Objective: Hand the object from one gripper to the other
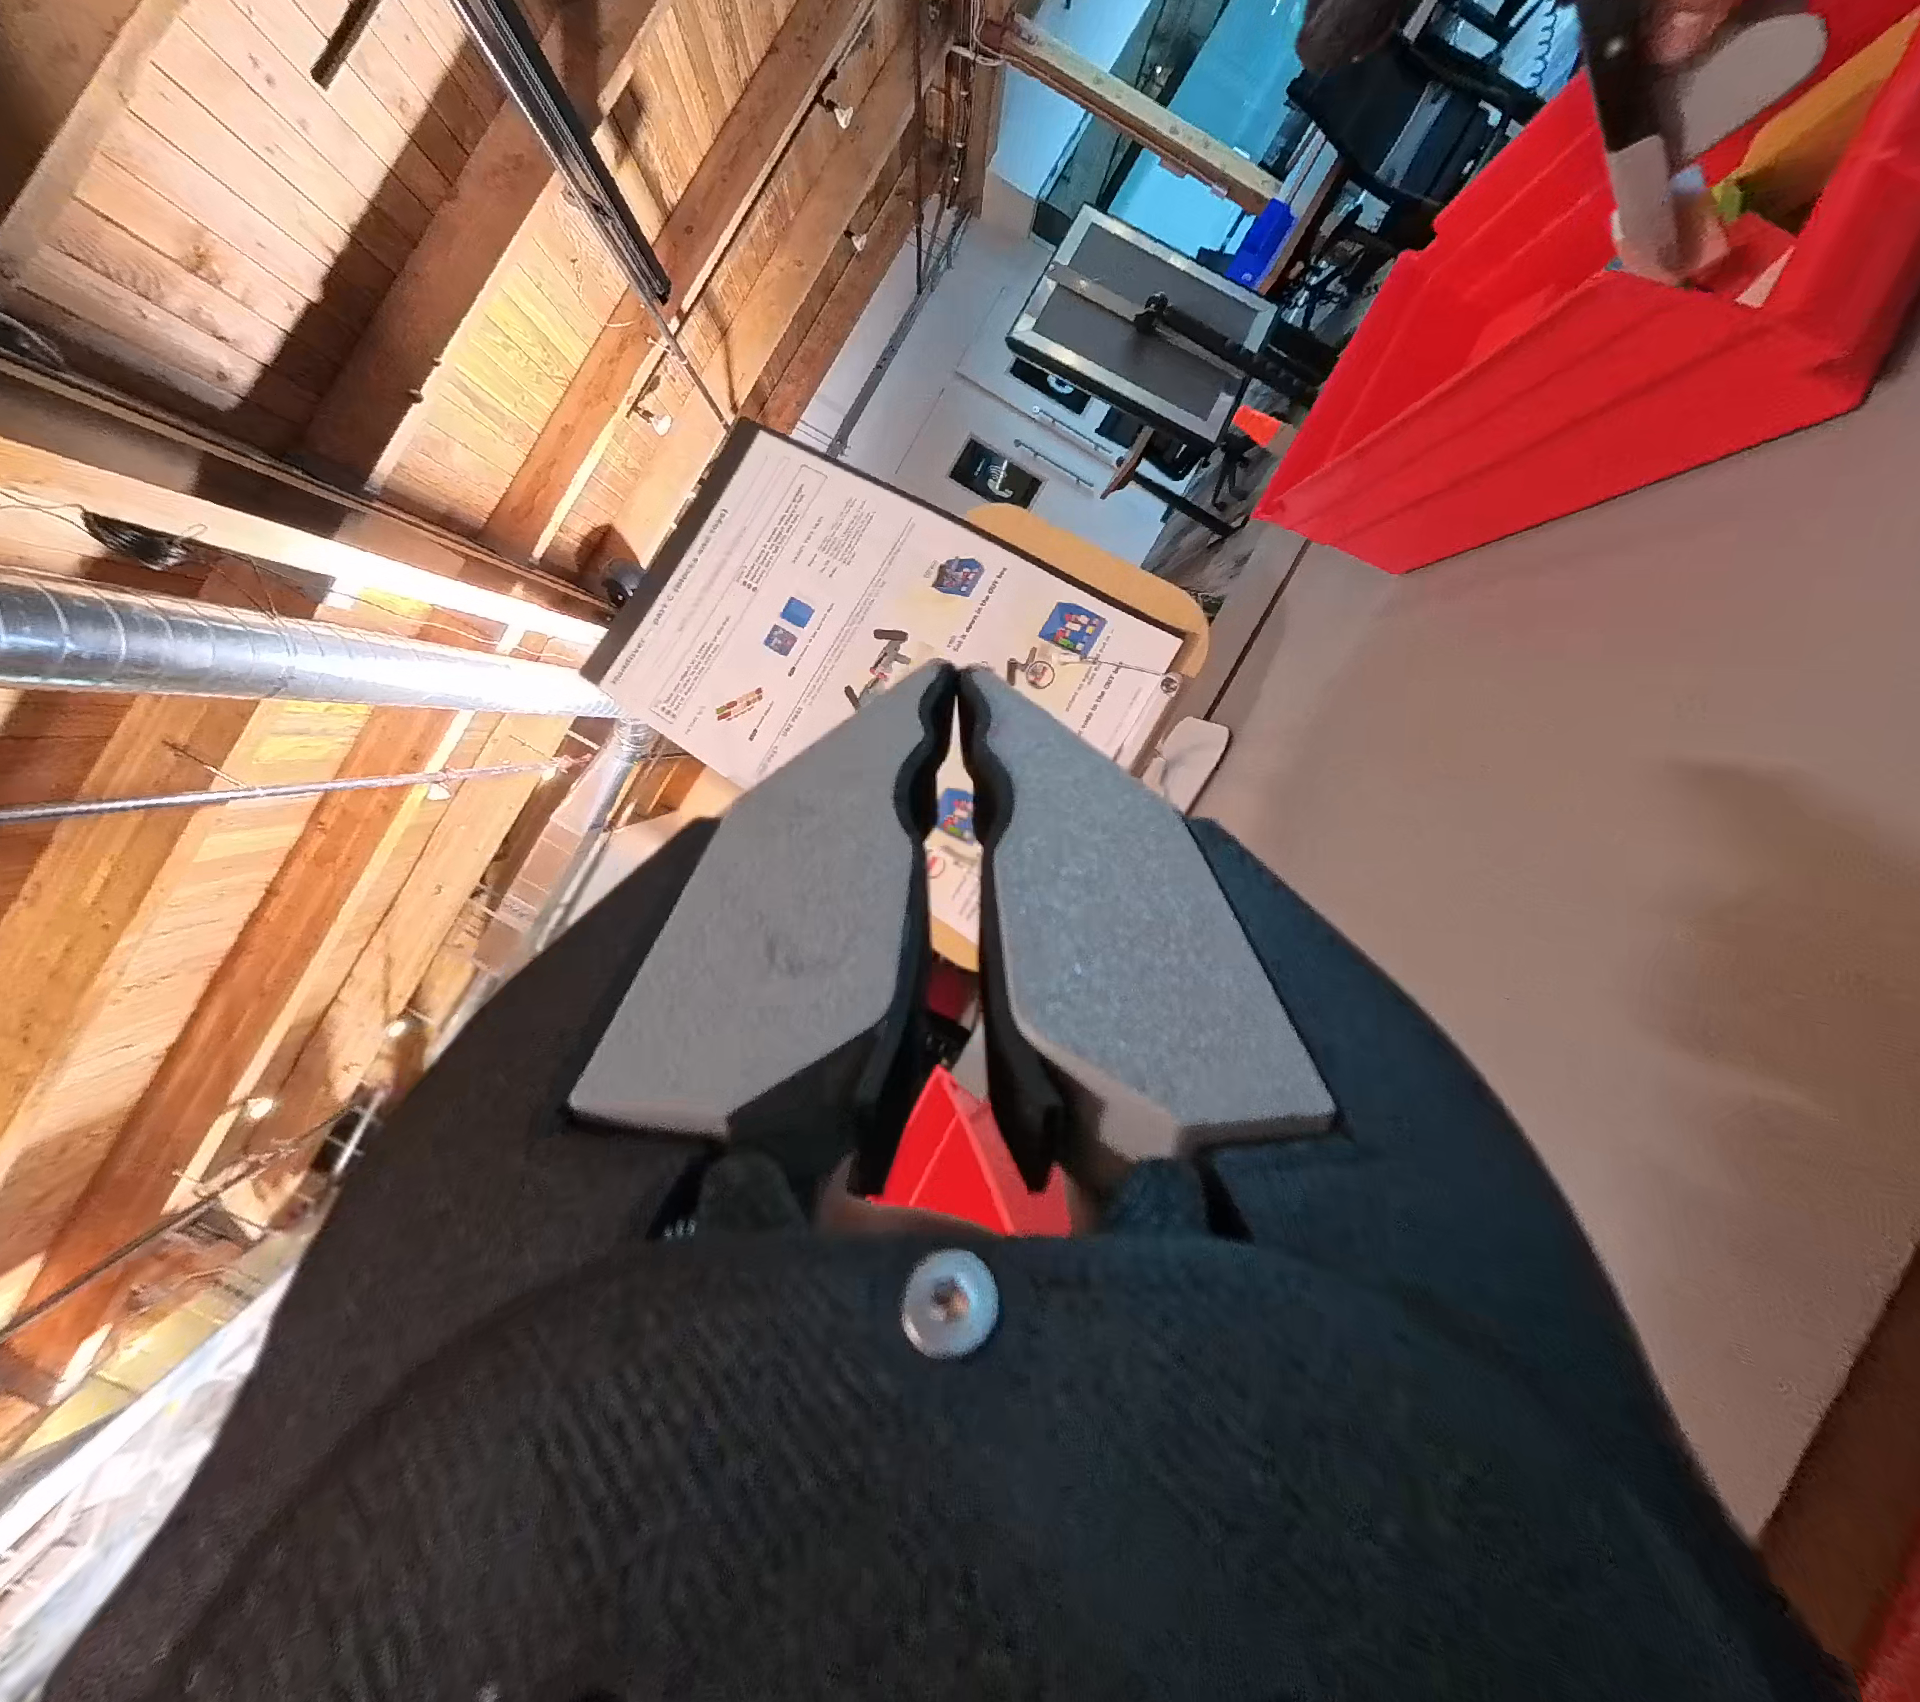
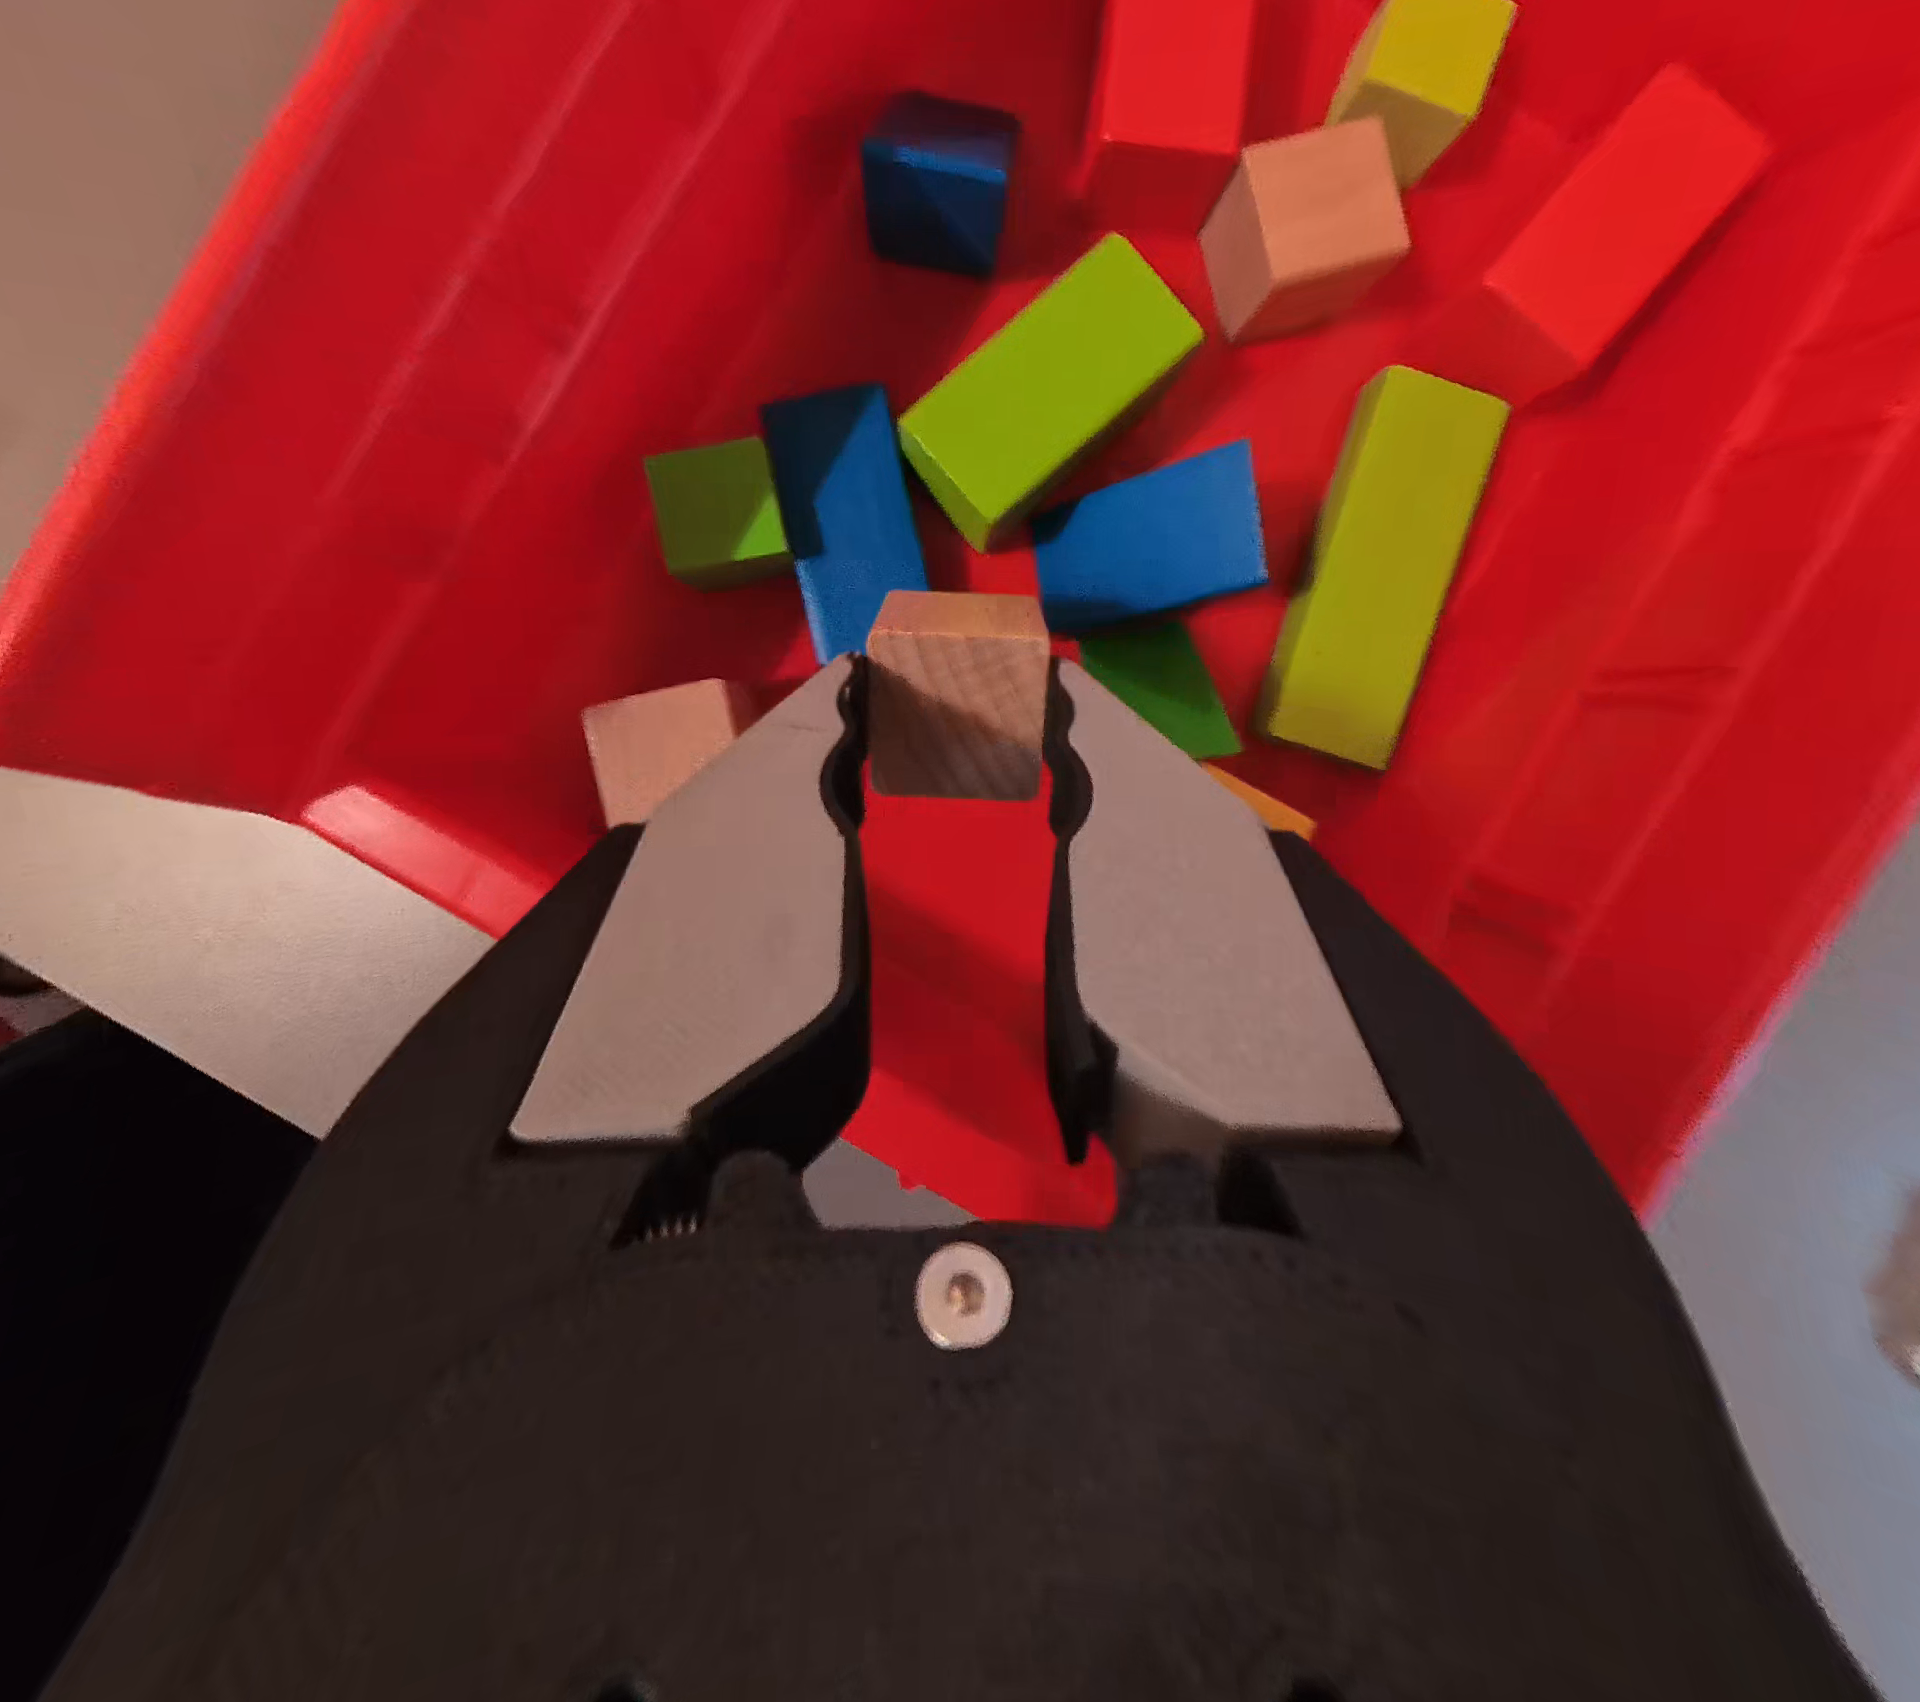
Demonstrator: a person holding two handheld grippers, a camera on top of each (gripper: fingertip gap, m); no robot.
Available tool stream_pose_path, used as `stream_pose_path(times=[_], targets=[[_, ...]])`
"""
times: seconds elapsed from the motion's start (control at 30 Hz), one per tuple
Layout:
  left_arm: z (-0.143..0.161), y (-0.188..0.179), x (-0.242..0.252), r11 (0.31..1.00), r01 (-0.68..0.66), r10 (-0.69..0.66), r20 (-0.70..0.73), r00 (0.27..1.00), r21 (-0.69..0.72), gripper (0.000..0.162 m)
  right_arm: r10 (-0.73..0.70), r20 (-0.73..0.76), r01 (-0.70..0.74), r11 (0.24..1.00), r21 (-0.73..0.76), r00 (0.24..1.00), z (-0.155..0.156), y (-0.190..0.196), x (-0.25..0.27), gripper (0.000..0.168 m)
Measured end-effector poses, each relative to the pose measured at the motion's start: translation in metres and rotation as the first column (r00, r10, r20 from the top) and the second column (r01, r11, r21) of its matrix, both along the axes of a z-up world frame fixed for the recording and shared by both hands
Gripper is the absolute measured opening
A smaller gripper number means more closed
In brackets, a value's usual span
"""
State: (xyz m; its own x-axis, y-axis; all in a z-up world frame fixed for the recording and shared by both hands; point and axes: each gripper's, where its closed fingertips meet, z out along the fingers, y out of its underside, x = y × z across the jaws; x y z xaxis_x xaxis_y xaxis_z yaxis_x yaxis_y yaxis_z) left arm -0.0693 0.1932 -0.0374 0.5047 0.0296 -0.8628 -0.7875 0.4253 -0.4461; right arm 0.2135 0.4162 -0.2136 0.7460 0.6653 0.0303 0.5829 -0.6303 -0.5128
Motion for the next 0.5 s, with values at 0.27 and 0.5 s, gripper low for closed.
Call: stream_pose_path(times=[0.27,0.5], targets=[[-0.003,0.003,0.000,1.000,0.001,-0.001,0.011,1.000,-0.023,0.000,0.111,0.096,-0.103,0.991,-0.083,0.989,0.007,-0.019,0.005,0.031],[-0.001,0.001,-0.003,1.000,-0.011,0.012,0.014,1.000,-0.024,0.000,0.145,0.147,-0.125,0.983,-0.138,0.979,-0.015,-0.025,0.000,0.032]])
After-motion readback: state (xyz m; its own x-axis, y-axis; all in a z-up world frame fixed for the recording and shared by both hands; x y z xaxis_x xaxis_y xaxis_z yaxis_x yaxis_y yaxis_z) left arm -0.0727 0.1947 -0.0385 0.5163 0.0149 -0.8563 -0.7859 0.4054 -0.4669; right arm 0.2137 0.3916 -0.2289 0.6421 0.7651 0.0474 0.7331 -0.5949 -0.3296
